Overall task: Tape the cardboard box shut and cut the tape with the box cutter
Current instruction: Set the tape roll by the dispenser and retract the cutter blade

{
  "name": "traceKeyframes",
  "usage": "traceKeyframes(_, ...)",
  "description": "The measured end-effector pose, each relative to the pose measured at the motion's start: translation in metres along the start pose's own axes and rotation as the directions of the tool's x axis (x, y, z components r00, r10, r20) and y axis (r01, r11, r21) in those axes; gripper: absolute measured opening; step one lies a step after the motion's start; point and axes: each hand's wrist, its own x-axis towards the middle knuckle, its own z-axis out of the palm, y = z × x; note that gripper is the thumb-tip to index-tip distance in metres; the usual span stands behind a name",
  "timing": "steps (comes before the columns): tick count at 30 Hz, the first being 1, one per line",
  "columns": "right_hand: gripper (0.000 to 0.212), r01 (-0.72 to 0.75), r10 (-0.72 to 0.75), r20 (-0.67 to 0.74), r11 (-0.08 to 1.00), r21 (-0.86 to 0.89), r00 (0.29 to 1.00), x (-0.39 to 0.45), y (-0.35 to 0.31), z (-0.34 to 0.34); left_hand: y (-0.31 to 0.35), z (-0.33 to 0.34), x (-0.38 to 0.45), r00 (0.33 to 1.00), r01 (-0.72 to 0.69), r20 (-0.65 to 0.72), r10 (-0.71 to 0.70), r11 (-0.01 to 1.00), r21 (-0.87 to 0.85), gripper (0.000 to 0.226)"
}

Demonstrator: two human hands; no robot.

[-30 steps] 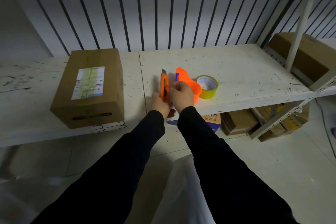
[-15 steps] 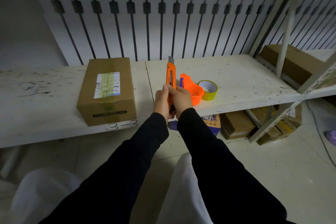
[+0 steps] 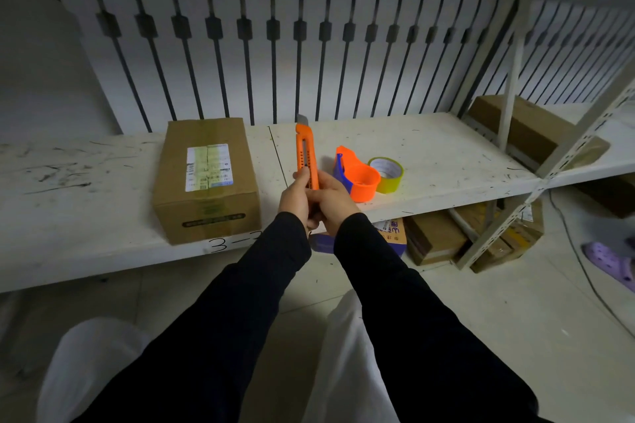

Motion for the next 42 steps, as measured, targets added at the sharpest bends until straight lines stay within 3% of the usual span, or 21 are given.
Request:
traceKeyframes(6,0.023,-0.070,0.070,0.012,0.948,0.310,0.997,0.000,-0.010,0.002,0.010,-0.010,0.002,0.998,-0.048,-0.036,0.056,0.981,0.189,0.033)
traceKeyframes(11,0.033,-0.057,0.098,-0.147,0.964,0.261,0.984,0.009,0.001,0.014,0.007,-0.006,0.003,0.993,-0.082,-0.071,0.098,0.978,0.191,0.023)
traceKeyframes(17,0.032,-0.031,0.098,-0.170,0.932,0.361,0.981,0.006,-0.001,0.007,0.002,-0.003,0.001,0.993,-0.120,0.023,0.117,0.975,0.189,0.031)
traceKeyframes(25,0.029,-0.062,0.109,-0.174,0.965,0.256,0.979,0.012,-0.001,-0.004,-0.005,-0.003,-0.004,0.984,-0.060,0.169,0.051,0.997,0.044,0.039)
traceKeyframes(31,0.025,-0.222,0.245,-0.169,0.965,0.142,0.955,0.015,0.009,-0.007,-0.012,-0.003,0.002,0.996,0.067,0.067,-0.063,0.996,-0.060,0.012)
traceKeyframes(35,0.033,-0.251,0.244,-0.199,0.968,-0.009,0.949,0.021,0.019,-0.012,-0.013,-0.009,0.011,0.984,0.157,0.106,-0.142,0.977,-0.143,0.025)
traceKeyframes(39,0.030,-0.301,0.281,-0.256,0.953,-0.042,0.925,0.029,0.027,-0.018,-0.020,-0.008,0.021,0.981,0.135,0.139,-0.132,0.991,-0.016,0.029)
traceKeyframes(42,0.034,-0.282,0.282,-0.311,0.958,0.047,0.908,0.039,0.035,-0.030,-0.027,-0.003,0.029,0.991,0.081,0.096,-0.099,0.982,0.173,0.032)
